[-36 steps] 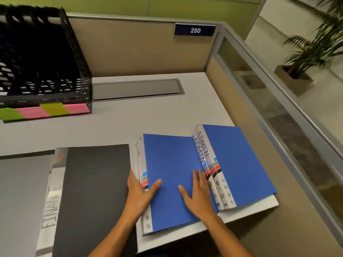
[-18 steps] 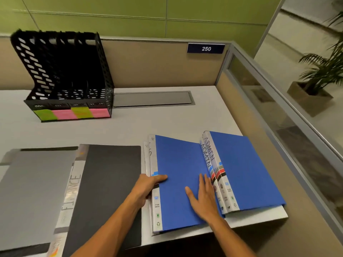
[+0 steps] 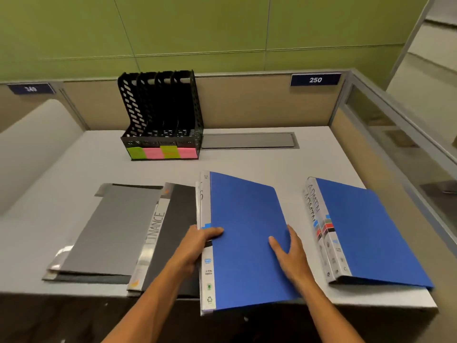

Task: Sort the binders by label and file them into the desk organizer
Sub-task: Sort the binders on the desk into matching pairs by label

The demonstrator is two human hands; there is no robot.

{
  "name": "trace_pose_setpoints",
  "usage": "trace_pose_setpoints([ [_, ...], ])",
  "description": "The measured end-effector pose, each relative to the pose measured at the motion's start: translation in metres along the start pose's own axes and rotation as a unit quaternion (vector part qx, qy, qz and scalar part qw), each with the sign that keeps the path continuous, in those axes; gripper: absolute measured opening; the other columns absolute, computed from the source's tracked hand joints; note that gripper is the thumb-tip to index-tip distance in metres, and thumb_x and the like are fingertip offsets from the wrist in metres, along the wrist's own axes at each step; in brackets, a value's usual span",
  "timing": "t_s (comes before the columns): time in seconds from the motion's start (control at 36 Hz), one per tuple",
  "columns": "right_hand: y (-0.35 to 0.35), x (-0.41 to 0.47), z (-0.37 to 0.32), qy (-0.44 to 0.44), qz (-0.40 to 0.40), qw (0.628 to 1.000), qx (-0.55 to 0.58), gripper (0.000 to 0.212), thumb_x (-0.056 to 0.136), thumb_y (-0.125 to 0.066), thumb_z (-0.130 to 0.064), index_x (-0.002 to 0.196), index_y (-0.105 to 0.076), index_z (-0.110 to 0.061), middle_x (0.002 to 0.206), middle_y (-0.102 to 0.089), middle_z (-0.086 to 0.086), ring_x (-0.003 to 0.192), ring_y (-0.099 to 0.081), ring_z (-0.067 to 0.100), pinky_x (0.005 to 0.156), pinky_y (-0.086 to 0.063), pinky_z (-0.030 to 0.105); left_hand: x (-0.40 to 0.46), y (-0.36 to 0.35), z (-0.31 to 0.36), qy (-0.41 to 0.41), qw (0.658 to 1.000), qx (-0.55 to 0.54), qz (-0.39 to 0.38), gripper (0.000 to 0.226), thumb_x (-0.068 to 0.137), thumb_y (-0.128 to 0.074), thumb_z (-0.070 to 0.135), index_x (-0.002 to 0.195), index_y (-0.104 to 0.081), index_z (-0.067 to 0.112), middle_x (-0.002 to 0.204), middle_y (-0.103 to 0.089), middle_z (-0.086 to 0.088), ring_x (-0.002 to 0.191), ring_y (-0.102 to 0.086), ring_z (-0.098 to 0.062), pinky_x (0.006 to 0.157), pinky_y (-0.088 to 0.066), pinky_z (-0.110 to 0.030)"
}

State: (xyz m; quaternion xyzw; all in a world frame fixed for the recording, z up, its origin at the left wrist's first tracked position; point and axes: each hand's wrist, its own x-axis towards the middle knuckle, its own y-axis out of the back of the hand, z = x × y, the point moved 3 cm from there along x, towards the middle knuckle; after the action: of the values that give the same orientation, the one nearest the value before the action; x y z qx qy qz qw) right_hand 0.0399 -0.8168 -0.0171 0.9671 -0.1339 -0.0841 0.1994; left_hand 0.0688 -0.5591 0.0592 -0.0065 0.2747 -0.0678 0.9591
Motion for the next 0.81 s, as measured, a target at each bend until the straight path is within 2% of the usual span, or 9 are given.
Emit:
trace_pose_setpoints([
  [0.11, -0.025, -0.004, -0.005, -0.091, -0.08, 0.99, 0.077, 0.087, 0.091, -0.067, -0.051, 0.158, -0.018, -0.029, 0.154, -0.036, -0.007, 0.139, -0.042, 0.019, 0.104, -0.038, 0.032, -0.028, 0.033, -0.001, -0.007, 0.999, -0.008, 0.035, 0.046, 0.086, -0.074, 0.029, 0.124, -0.055, 0.011, 0.105, -0.077, -0.013, 0.089, -0.076, -0.037, 0.069, -0.062, -0.042],
  [0.17, -0.035, -0.008, -0.008, -0.12, -0.105, 0.98, 0.117, 0.086, 0.09, -0.069, -0.048, 0.158, -0.021, -0.027, 0.15, -0.045, -0.001, 0.125, -0.056, 0.022, 0.099, -0.049, 0.036, -0.042, 0.053, -0.001, -0.01, 0.998, -0.013, 0.059, 0.052, 0.084, -0.075, 0.031, 0.125, -0.051, 0.011, 0.106, -0.077, -0.013, 0.089, -0.075, -0.038, 0.07, -0.062, -0.045],
  [0.25, -0.049, -0.015, -0.018, -0.109, -0.138, 0.973, 0.152, 0.066, 0.089, -0.073, -0.04, 0.148, -0.046, -0.029, 0.136, -0.062, -0.002, 0.111, -0.067, 0.018, 0.096, -0.056, 0.044, -0.06, 0.081, 0.001, -0.018, 0.997, -0.015, 0.072, 0.054, 0.085, -0.073, 0.032, 0.128, -0.052, 0.008, 0.108, -0.075, -0.017, 0.09, -0.075, -0.04, 0.067, -0.061, -0.042],
  [0.36, -0.069, -0.029, -0.041, -0.078, -0.169, 0.969, 0.163, 0.057, 0.087, -0.077, -0.032, 0.14, -0.054, -0.033, 0.127, -0.066, -0.011, 0.11, -0.067, 0.013, 0.094, -0.058, 0.041, -0.081, 0.118, -0.002, -0.026, 0.994, -0.033, 0.096, 0.062, 0.079, -0.076, 0.036, 0.129, -0.052, 0.006, 0.112, -0.074, -0.018, 0.096, -0.073, -0.043, 0.083, -0.059, -0.052],
  [0.47, -0.094, -0.044, -0.069, -0.041, -0.181, 0.97, 0.159, 0.052, 0.087, -0.078, -0.034, 0.131, -0.052, -0.046, 0.124, -0.06, -0.019, 0.109, -0.062, 0.005, 0.076, -0.057, 0.022, -0.096, 0.159, -0.005, -0.003, 0.989, -0.087, 0.121, 0.06, 0.077, -0.079, 0.031, 0.127, -0.058, 0.005, 0.113, -0.073, -0.022, 0.102, -0.069, -0.047, 0.095, -0.052, -0.06],
  [0.56, -0.12, -0.054, -0.085, -0.03, -0.204, 0.965, 0.163, 0.046, 0.087, -0.077, -0.032, 0.119, -0.053, -0.054, 0.116, -0.062, -0.028, 0.097, -0.067, -0.002, 0.062, -0.055, 0.015, -0.106, 0.191, -0.004, -0.001, 0.985, -0.114, 0.126, 0.055, 0.072, -0.082, 0.029, 0.12, -0.067, 0.006, 0.113, -0.073, -0.023, 0.093, -0.071, -0.044, 0.089, -0.056, -0.056],
  [0.64, -0.151, -0.061, -0.099, -0.034, -0.229, 0.959, 0.162, 0.047, 0.088, -0.077, -0.029, 0.12, -0.054, -0.055, 0.115, -0.067, -0.024, 0.098, -0.069, 0.0, 0.063, -0.057, 0.018, -0.112, 0.224, -0.003, -0.011, 0.986, -0.112, 0.125, 0.039, 0.071, -0.084, 0.03, 0.103, -0.077, 0.01, 0.111, -0.074, -0.022, 0.086, -0.074, -0.041, 0.073, -0.062, -0.048],
  [0.72, -0.184, -0.067, -0.114, -0.035, -0.244, 0.956, 0.162, 0.049, 0.089, -0.075, -0.024, 0.12, -0.055, -0.057, 0.111, -0.071, -0.021, 0.099, -0.071, 0.004, 0.066, -0.059, 0.021, -0.116, 0.26, -0.001, -0.023, 0.984, -0.071, 0.159, 0.052, 0.071, -0.086, 0.034, 0.113, -0.07, 0.009, 0.107, -0.076, -0.019, 0.09, -0.074, -0.043, 0.076, -0.061, -0.05],
  [0.81, -0.221, -0.071, -0.129, -0.036, -0.247, 0.955, 0.16, 0.052, 0.091, -0.071, -0.021, 0.131, -0.055, -0.048, 0.109, -0.072, -0.019, 0.098, -0.072, 0.007, 0.07, -0.061, 0.025, -0.115, 0.299, 0.0, -0.035, 0.982, -0.044, 0.182, 0.054, 0.073, -0.086, 0.037, 0.116, -0.065, 0.012, 0.104, -0.077, -0.016, 0.09, -0.074, -0.043, 0.079, -0.06, -0.054],
])
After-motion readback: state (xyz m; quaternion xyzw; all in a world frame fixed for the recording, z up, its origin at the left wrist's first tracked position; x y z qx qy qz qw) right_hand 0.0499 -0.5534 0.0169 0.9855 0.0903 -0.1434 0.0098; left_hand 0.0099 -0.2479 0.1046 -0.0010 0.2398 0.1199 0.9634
